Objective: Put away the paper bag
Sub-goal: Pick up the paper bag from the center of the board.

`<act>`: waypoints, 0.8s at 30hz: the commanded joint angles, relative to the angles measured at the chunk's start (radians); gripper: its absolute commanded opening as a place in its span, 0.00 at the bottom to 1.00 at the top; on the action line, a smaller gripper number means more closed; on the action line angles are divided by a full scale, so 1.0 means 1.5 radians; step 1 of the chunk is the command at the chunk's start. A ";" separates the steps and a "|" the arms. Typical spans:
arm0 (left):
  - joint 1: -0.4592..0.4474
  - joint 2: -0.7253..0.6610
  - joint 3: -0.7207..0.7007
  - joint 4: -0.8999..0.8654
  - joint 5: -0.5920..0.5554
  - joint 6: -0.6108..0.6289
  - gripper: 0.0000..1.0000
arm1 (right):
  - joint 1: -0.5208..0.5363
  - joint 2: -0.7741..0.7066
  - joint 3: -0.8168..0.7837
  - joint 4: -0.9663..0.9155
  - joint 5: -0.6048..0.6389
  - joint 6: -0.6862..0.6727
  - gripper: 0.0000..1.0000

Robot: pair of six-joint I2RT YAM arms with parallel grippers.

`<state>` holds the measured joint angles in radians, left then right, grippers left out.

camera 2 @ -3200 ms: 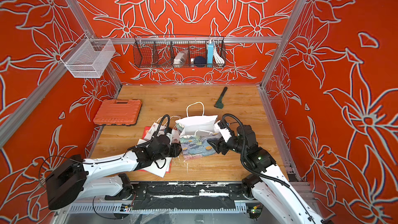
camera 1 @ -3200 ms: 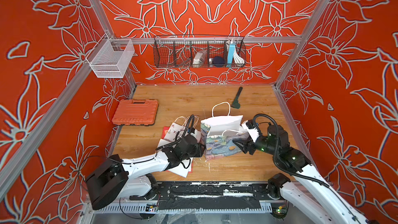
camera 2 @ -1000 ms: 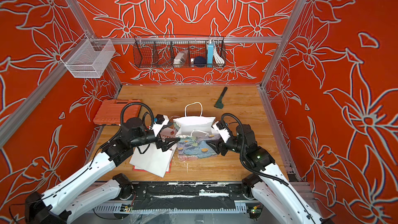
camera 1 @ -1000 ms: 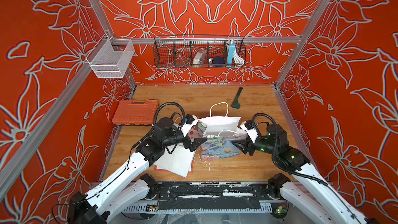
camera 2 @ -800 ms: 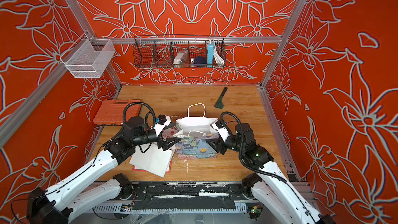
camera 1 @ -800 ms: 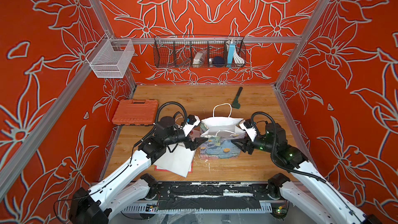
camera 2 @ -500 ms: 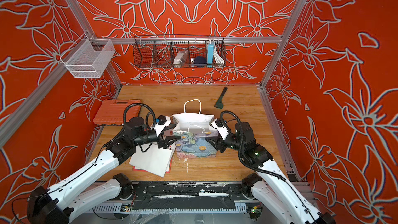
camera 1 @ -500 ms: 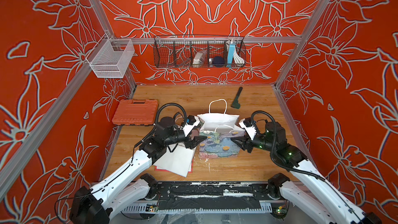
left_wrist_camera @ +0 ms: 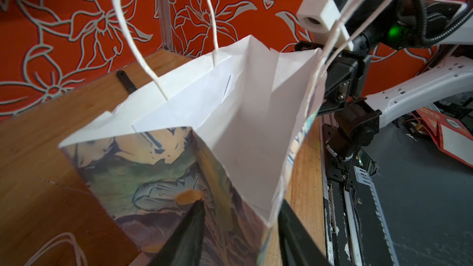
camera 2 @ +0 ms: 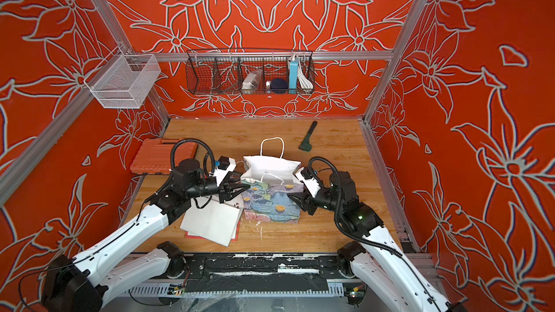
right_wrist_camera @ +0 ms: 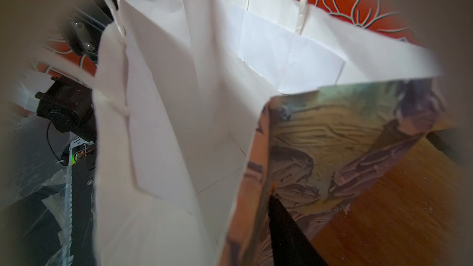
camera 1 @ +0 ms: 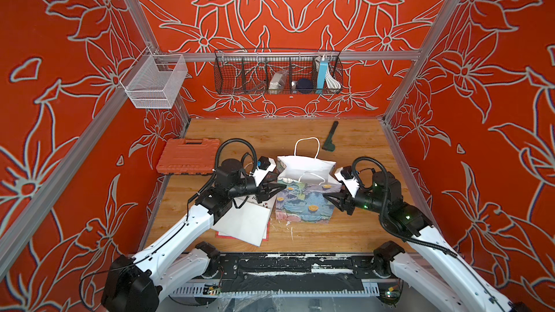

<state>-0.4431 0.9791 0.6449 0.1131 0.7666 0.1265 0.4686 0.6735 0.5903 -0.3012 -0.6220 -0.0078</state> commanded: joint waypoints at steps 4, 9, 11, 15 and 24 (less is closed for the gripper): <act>0.002 0.046 0.010 0.052 0.084 -0.020 0.30 | -0.006 -0.017 0.018 -0.023 -0.014 -0.035 0.49; 0.002 0.058 0.010 0.075 0.099 -0.035 0.13 | -0.006 -0.021 0.022 -0.031 -0.014 -0.039 0.49; 0.002 0.054 0.008 0.076 0.097 -0.033 0.06 | -0.006 -0.024 0.024 -0.037 -0.012 -0.042 0.49; 0.002 0.040 0.003 0.080 0.076 -0.031 0.00 | -0.006 -0.034 0.029 -0.053 -0.008 -0.050 0.49; 0.002 -0.054 0.021 0.117 0.006 -0.056 0.00 | -0.006 -0.116 0.038 -0.128 0.015 -0.123 0.74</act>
<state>-0.4431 0.9543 0.6453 0.2329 0.8066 0.0483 0.4641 0.5388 0.6205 -0.4385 -0.6159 -0.1253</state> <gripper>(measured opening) 0.047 0.729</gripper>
